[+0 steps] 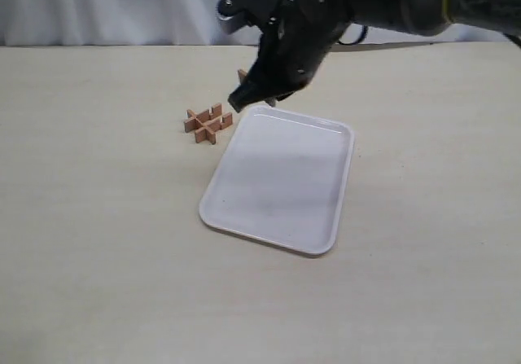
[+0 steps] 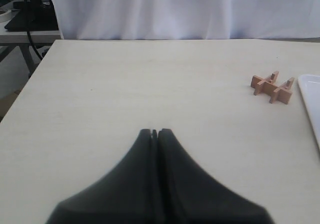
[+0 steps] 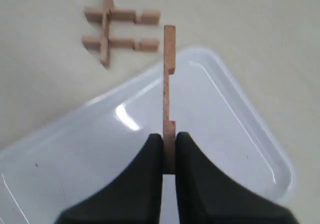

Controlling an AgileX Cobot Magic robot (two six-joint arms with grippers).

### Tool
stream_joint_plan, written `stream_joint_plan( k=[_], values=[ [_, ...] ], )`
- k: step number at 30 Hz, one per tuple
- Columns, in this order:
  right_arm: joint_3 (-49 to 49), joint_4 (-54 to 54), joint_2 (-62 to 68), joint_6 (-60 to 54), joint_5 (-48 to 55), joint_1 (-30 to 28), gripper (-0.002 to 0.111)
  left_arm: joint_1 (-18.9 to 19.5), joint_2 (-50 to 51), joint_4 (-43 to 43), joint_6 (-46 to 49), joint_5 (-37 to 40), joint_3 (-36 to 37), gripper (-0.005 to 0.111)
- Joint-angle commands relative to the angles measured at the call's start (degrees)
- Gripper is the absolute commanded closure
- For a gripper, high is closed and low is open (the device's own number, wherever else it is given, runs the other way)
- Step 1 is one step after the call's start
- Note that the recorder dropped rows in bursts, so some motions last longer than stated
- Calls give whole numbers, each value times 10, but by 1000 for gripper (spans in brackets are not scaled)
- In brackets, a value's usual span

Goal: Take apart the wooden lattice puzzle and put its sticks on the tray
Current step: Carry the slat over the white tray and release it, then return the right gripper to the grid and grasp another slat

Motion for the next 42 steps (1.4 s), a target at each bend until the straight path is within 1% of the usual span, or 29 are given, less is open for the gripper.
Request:
stream_joint_plan(
  k=[1, 4, 6, 11, 13, 16, 18, 19, 21, 24, 26, 32, 35, 38, 42],
  values=[
    [96, 52, -25, -42, 2, -62, 104, -4, -1, 0, 1, -4, 2, 107],
    [154, 88, -25, -68, -34, -90, 104, -4, -1, 0, 1, -4, 2, 107],
    [180, 107, -25, -77, -70, -95, 104, -4, -1, 0, 1, -4, 2, 107],
    [194, 112, -23, -77, -102, -95, 102, -4, -1, 0, 1, -4, 2, 107],
    [194, 112, -21, -77, -110, -95, 95, -4, -1, 0, 1, -4, 2, 107],
    [194, 114, -20, -77, -128, -95, 75, -4, -1, 0, 1, -4, 2, 107],
    [182, 127, -25, -85, -128, -95, 58, -4, -1, 0, 1, -4, 2, 107],
    [174, 136, -30, -91, -123, -95, 51, -4, -1, 0, 1, -4, 2, 107],
    [157, 171, -42, -116, -109, -95, 44, -4, -1, 0, 1, -4, 2, 107],
    [136, 266, -54, -171, -98, -91, 43, -4, -1, 0, 1, -4, 2, 107],
    [126, 294, -54, -199, -101, -73, 43, -4, -1, 0, 1, -4, 2, 107],
    [92, 244, 1, -184, -151, 9, 44, -4, -1, 0, 1, -4, 2, 107],
    [53, 196, 43, -147, -161, 37, 47, -4, -1, 0, 1, -4, 2, 107],
    [6, 150, 91, -95, -146, 45, 49, -4, -1, 0, 1, -4, 2, 107],
    [-51, 134, 141, -81, -118, 43, 49, -4, -1, 0, 1, -4, 2, 107]
  ],
)
